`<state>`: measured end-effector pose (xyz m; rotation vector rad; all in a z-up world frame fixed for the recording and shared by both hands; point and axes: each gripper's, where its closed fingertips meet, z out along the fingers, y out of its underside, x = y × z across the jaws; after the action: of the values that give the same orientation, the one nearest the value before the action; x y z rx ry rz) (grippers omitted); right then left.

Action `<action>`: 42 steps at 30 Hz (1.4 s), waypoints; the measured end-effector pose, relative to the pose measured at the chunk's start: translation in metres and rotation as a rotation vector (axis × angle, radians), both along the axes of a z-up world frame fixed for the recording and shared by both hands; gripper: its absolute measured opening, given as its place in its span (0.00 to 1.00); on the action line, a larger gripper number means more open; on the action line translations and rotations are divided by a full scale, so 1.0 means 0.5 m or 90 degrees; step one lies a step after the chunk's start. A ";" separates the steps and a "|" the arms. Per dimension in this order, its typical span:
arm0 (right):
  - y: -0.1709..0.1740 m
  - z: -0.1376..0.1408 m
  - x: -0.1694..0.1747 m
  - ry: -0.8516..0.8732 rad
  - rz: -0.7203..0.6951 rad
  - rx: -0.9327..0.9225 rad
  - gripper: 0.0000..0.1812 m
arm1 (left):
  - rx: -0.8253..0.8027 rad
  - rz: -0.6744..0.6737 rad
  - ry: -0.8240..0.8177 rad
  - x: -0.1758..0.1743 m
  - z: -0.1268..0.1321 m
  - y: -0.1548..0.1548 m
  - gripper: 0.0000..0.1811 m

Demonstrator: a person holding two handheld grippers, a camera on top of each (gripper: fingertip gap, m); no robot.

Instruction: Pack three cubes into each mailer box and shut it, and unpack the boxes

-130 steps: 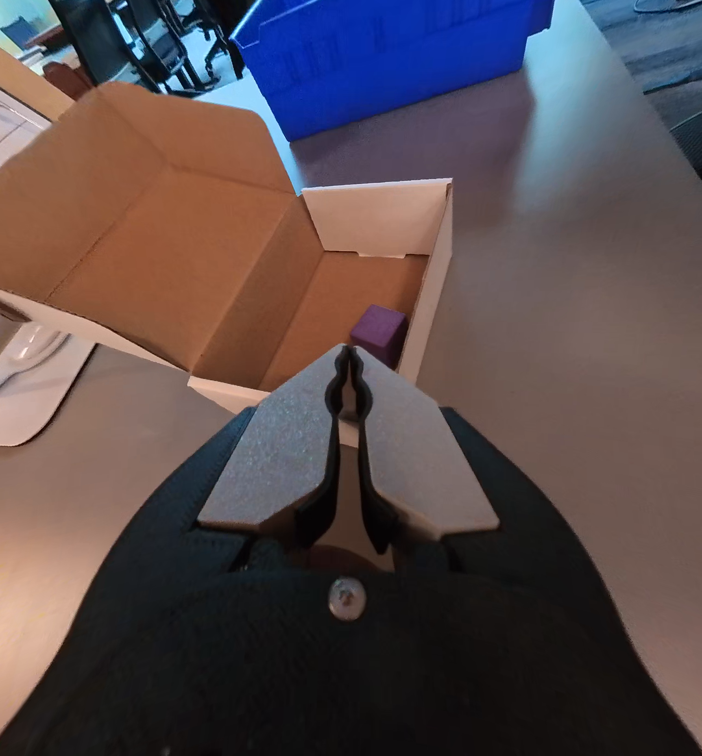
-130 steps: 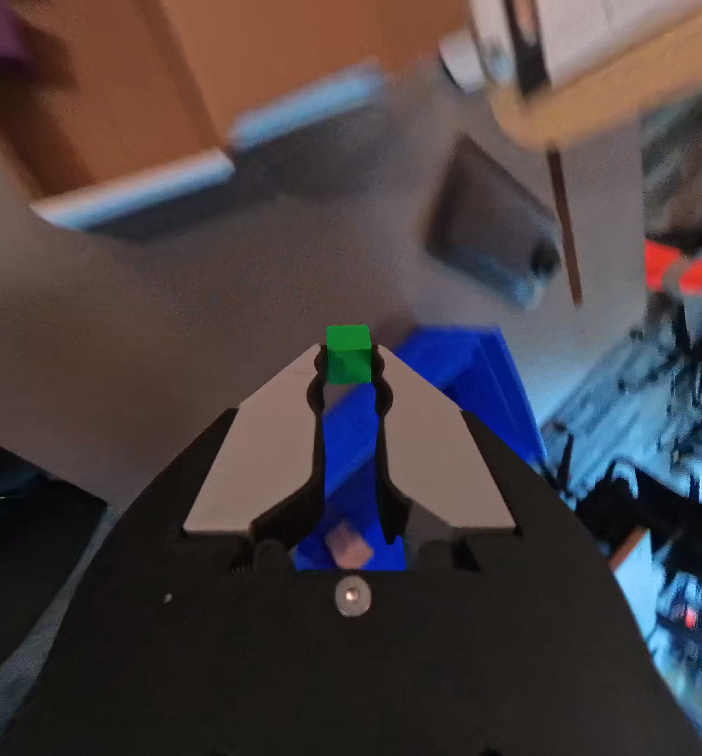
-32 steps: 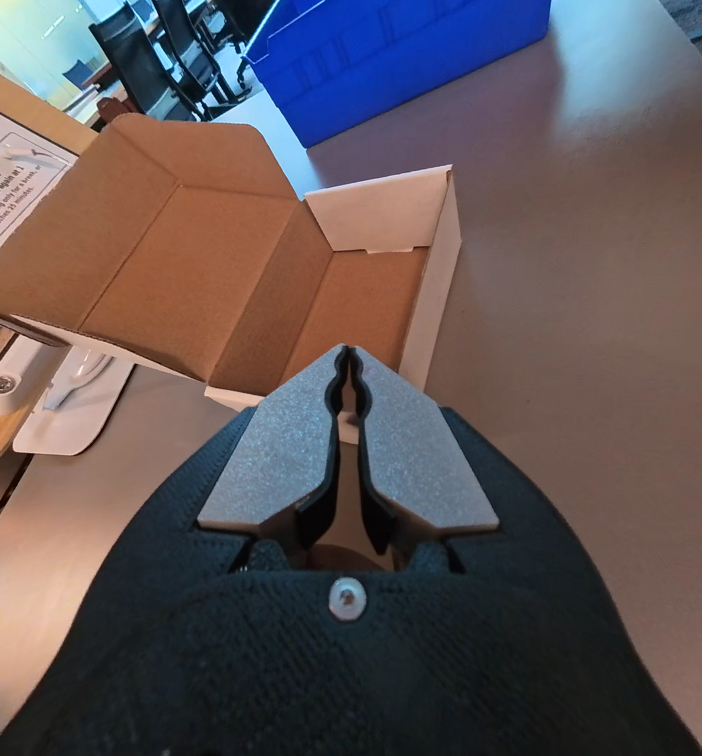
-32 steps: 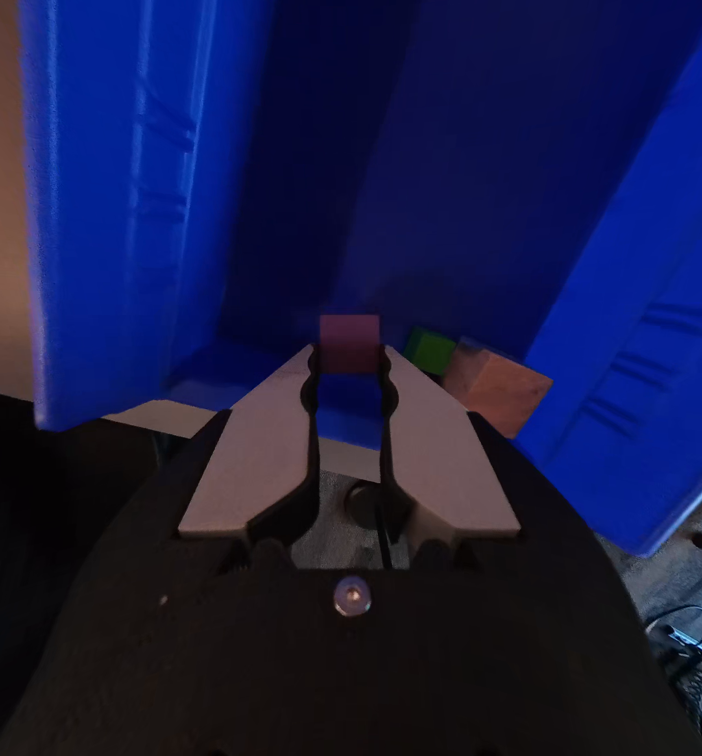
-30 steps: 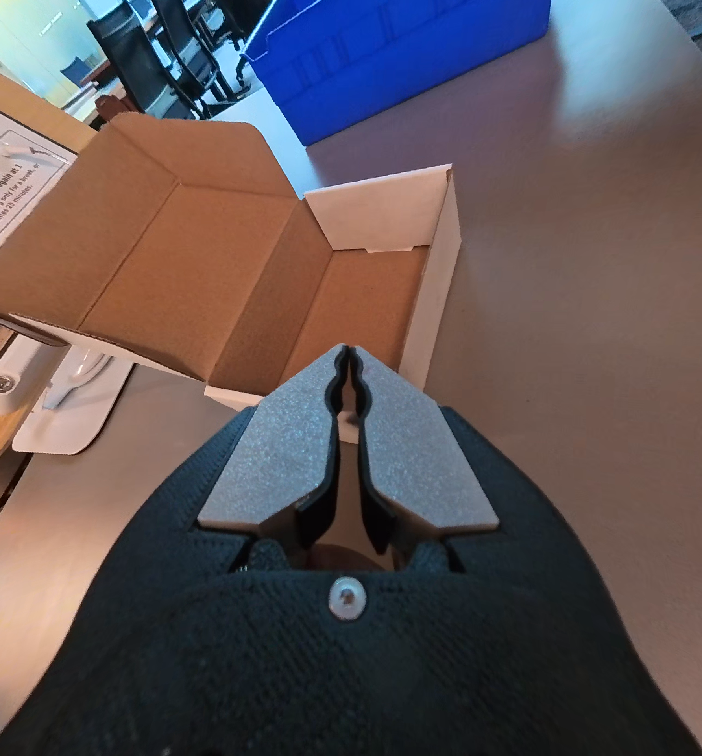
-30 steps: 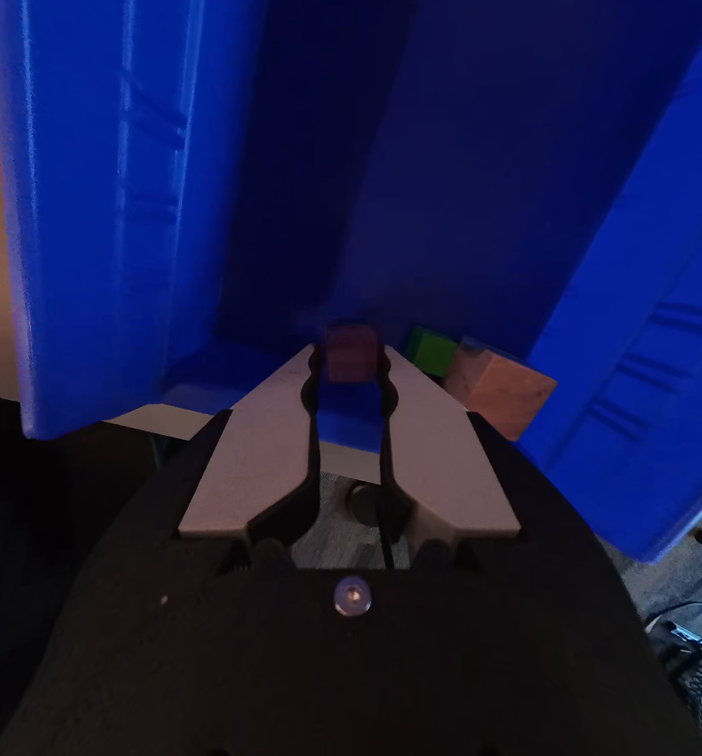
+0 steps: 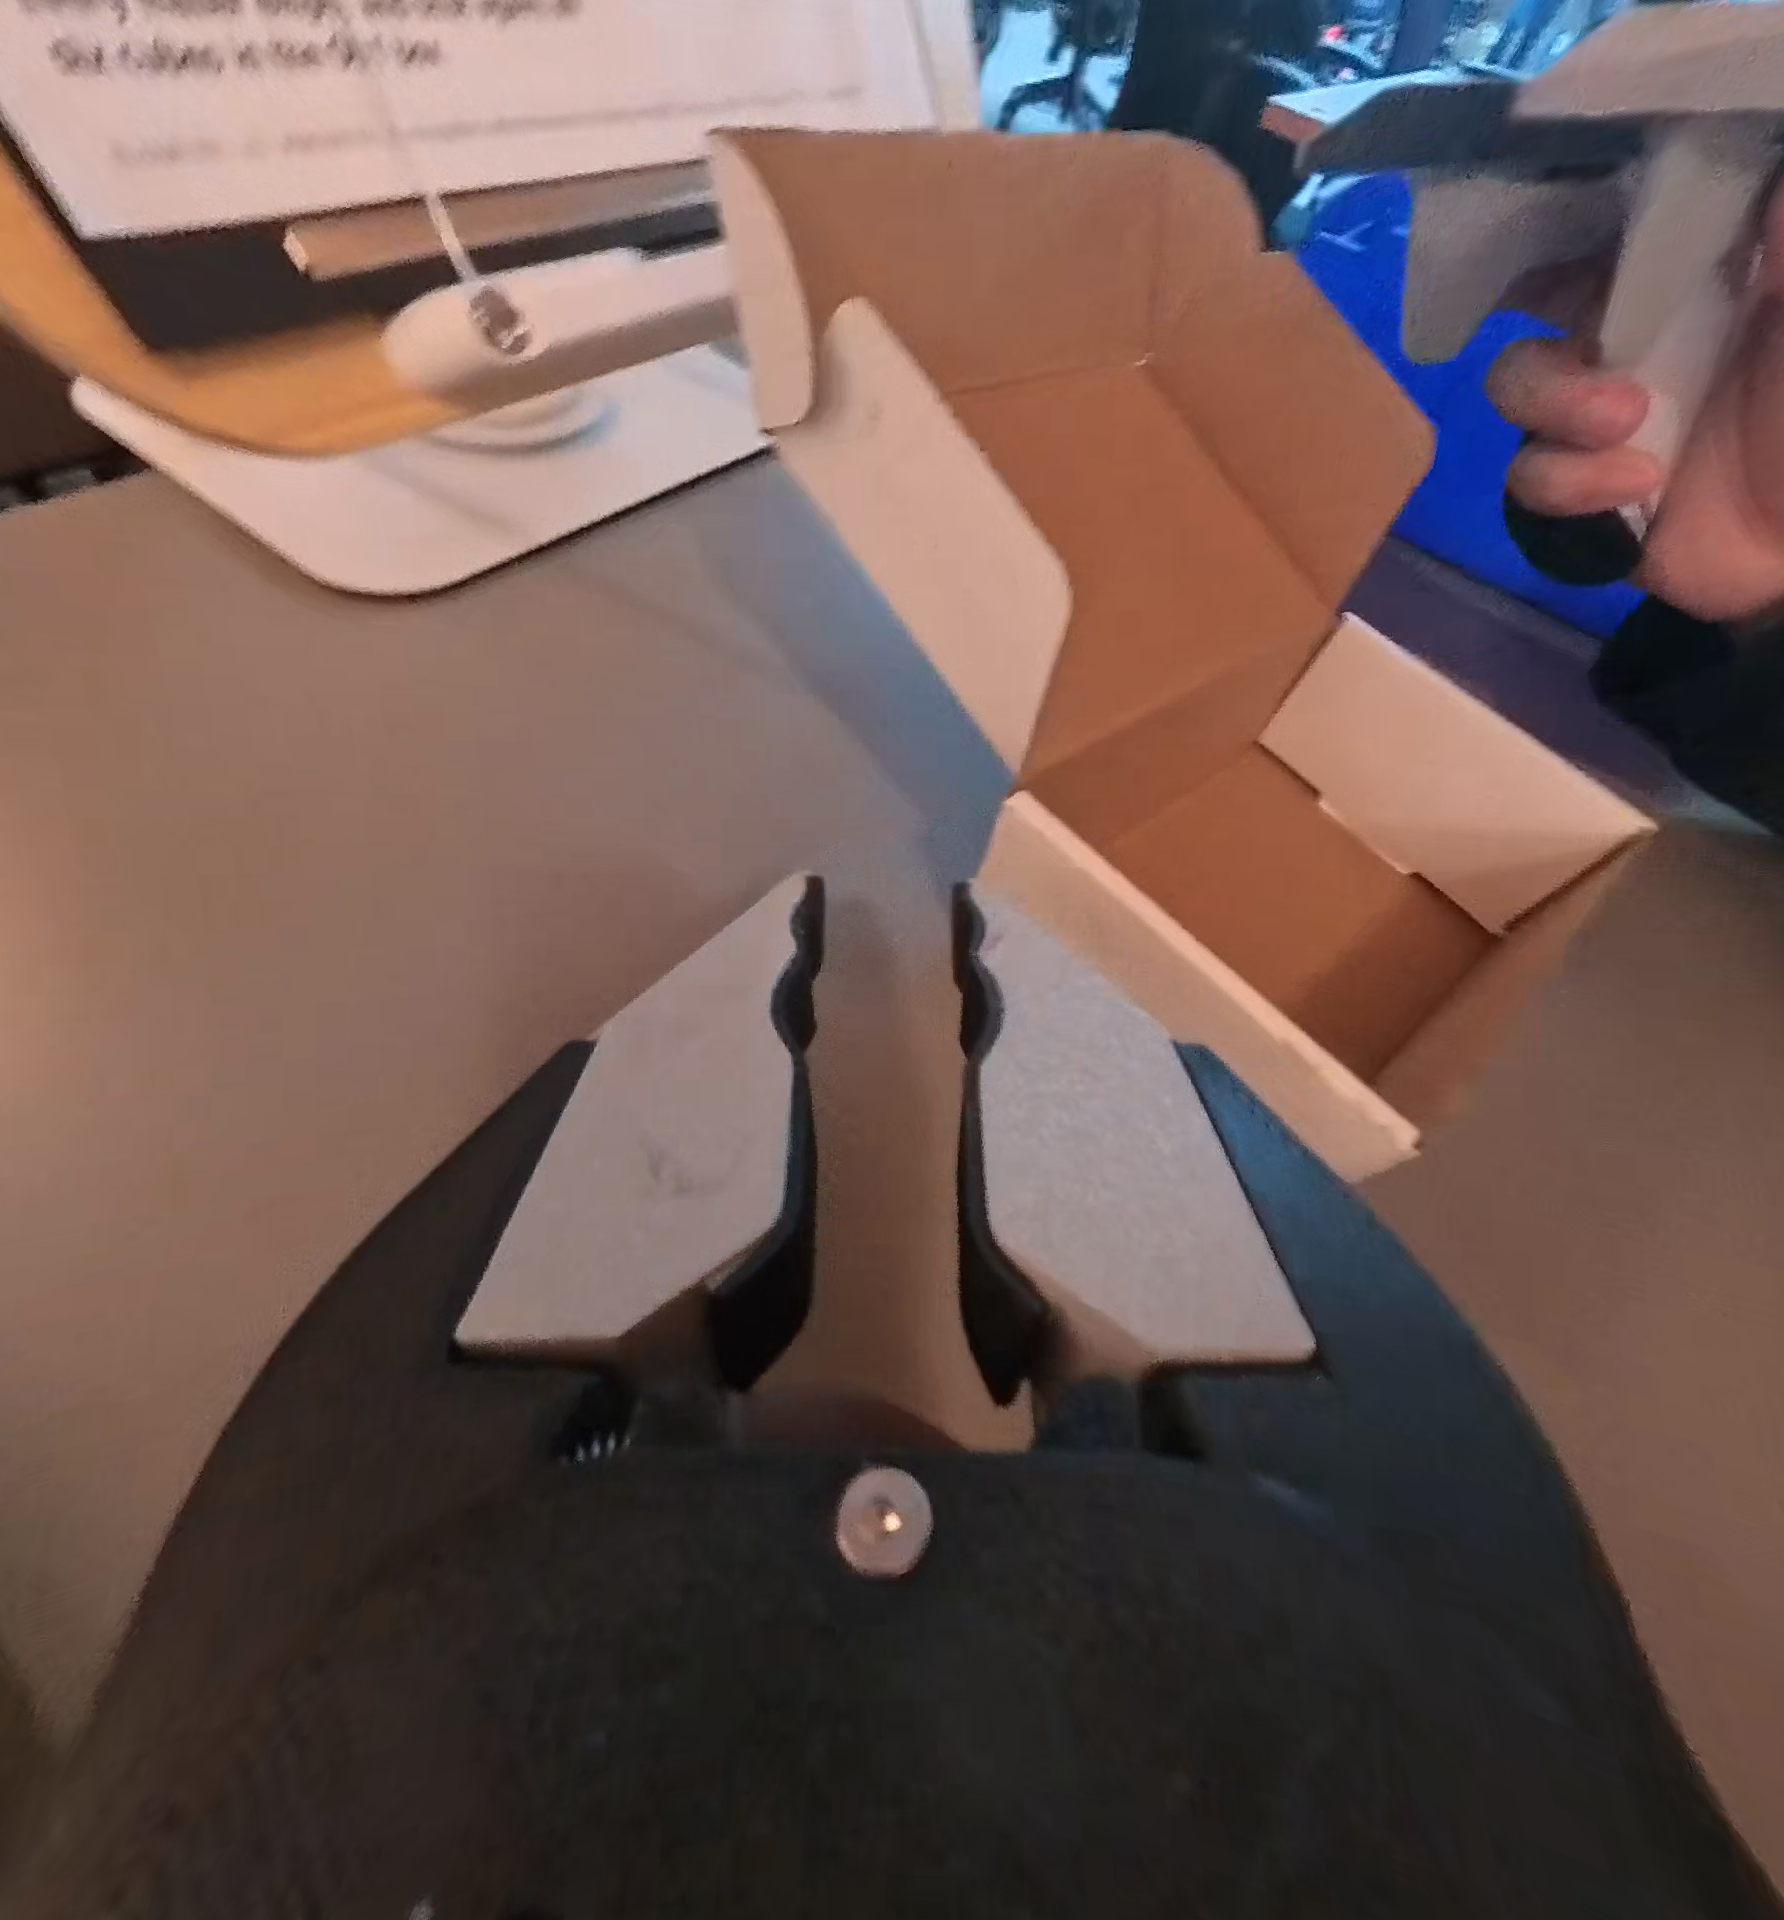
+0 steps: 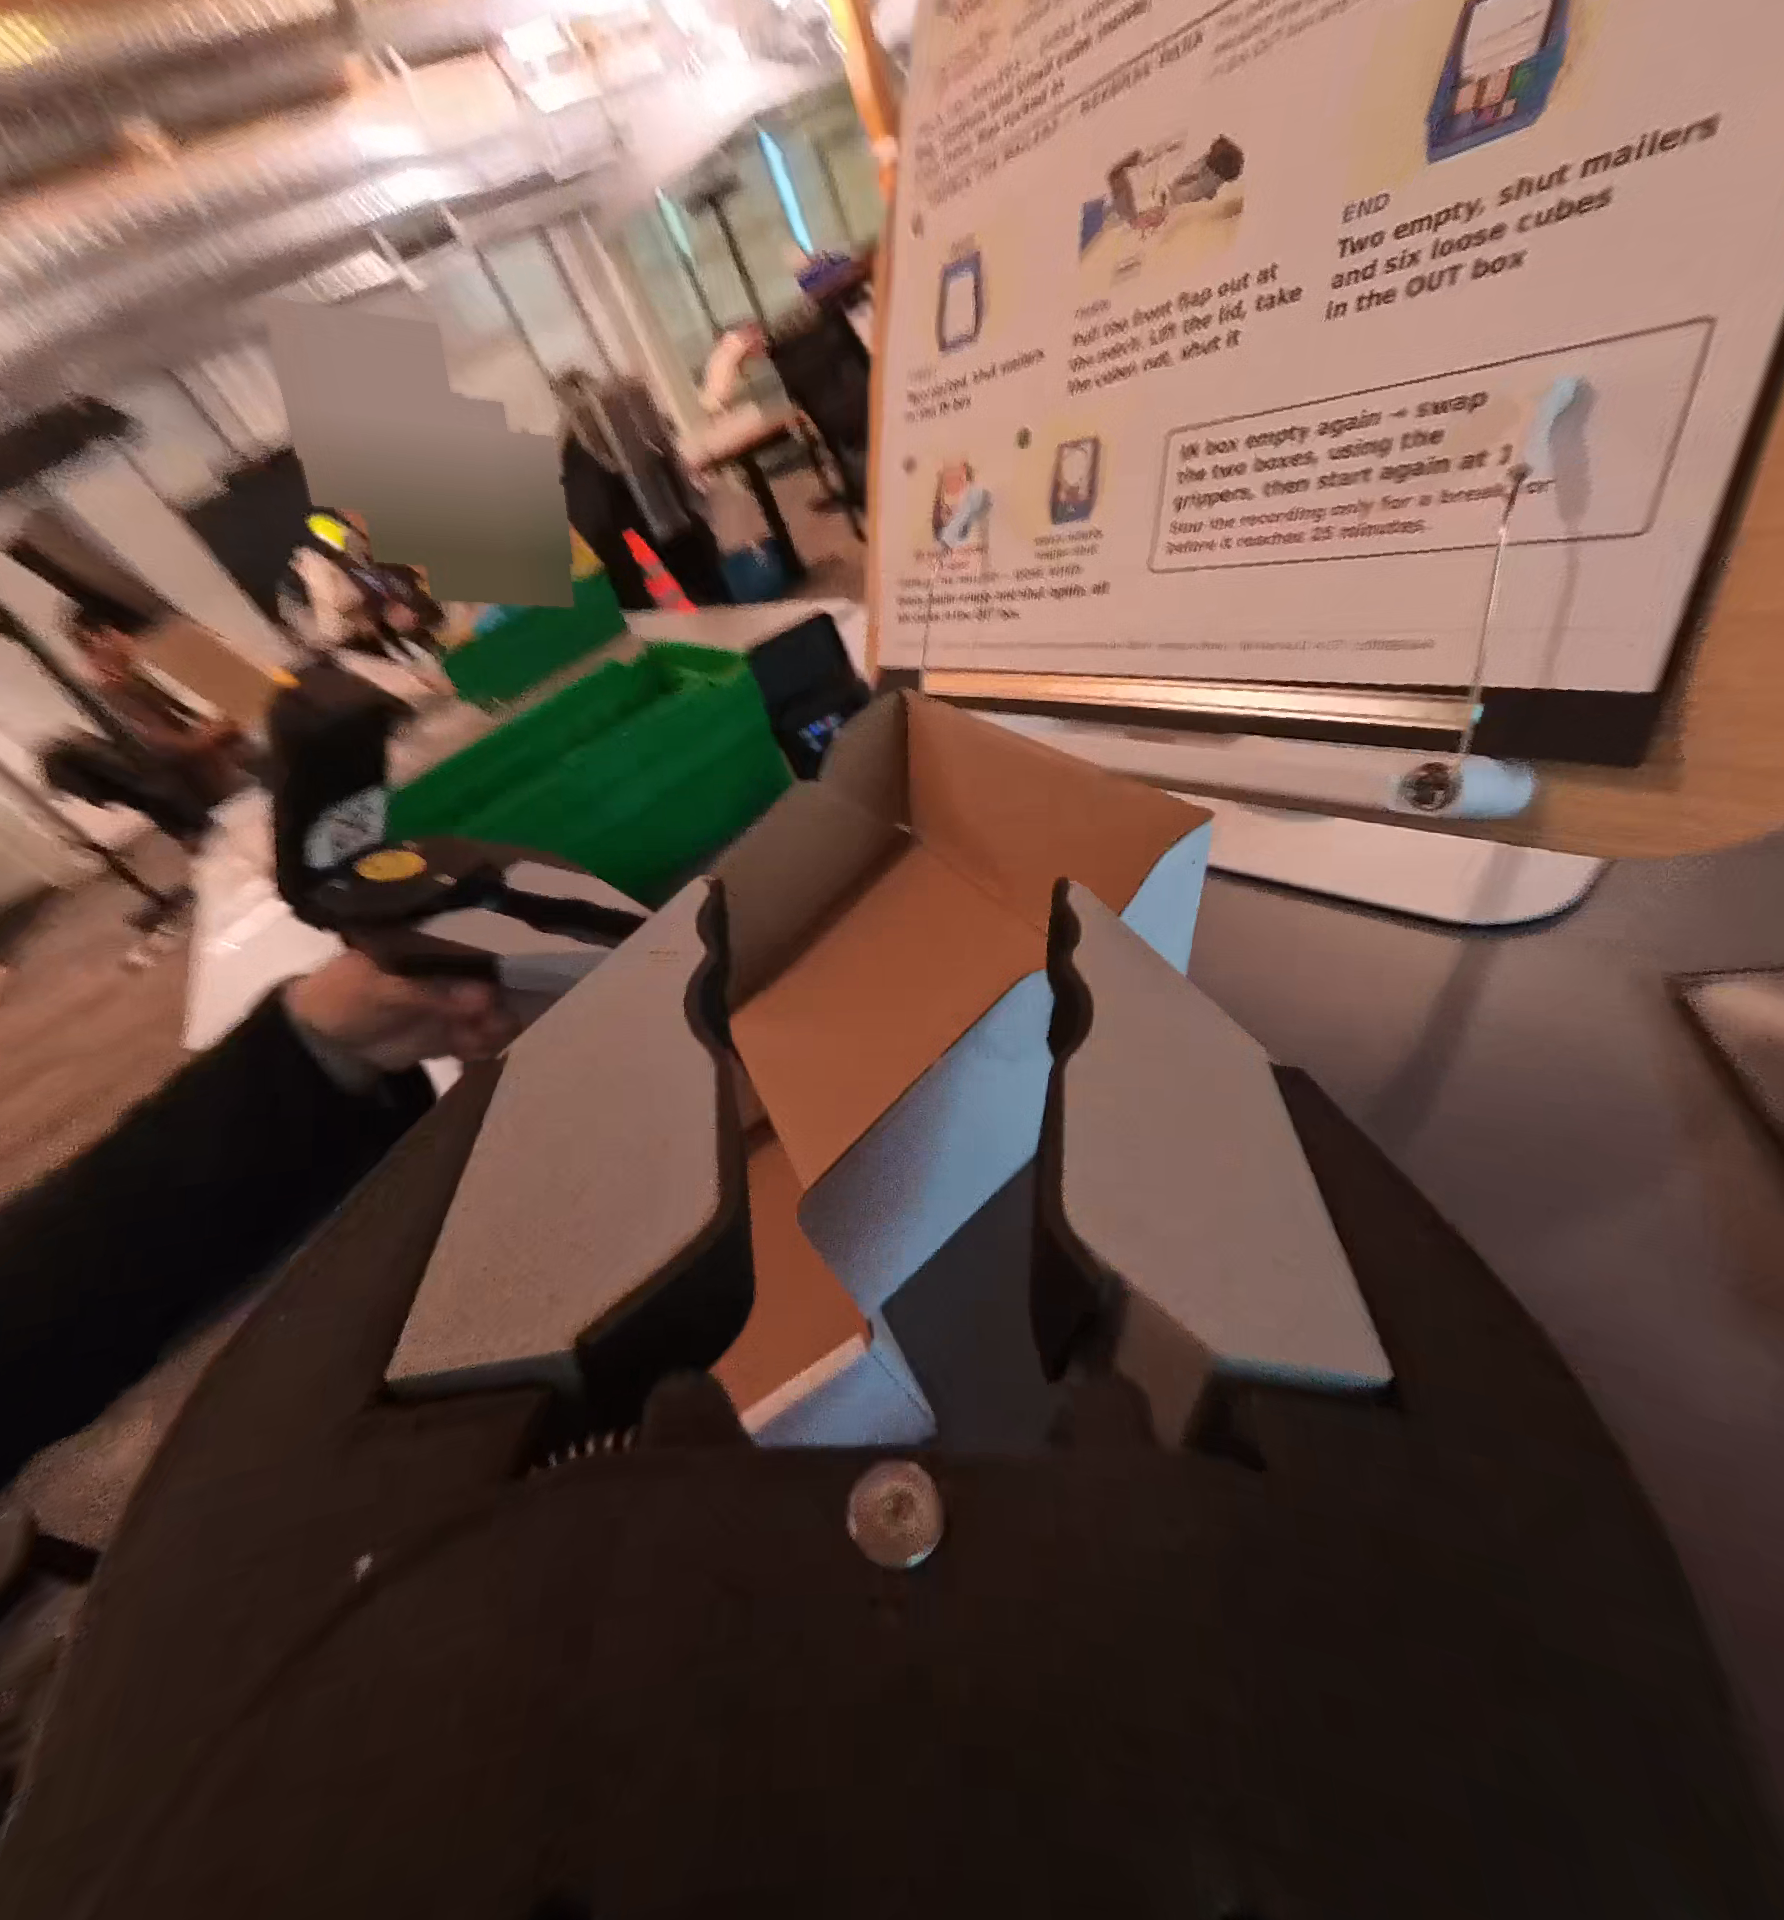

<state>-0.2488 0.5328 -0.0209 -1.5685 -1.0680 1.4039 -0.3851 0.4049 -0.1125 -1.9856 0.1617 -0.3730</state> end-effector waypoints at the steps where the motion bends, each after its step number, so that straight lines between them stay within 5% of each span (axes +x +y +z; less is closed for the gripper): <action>1: 0.004 -0.001 -0.002 0.030 0.017 -0.023 0.33 | -0.006 0.014 -0.007 -0.009 -0.004 0.003 0.12; 7: 0.031 -0.073 0.008 -0.028 0.024 -0.022 0.38 | -0.034 0.066 -0.064 -0.045 -0.023 0.017 0.11; 12: 0.018 -0.037 0.020 0.040 0.051 -0.108 0.41 | -0.017 0.066 -0.090 -0.046 -0.014 0.017 0.11; 34: 0.031 -0.133 0.011 -0.054 0.070 -0.278 0.44 | 0.040 -0.014 -0.293 0.010 0.030 0.022 0.11; 42: -0.005 -0.126 -0.003 -0.016 0.158 -0.367 0.36 | 0.067 -0.029 -0.347 0.021 0.047 0.026 0.12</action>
<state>-0.2502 0.5305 -0.0841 -1.8972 -0.9433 1.9941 -0.3748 0.4177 -0.0890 -1.7119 -0.1180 -0.8991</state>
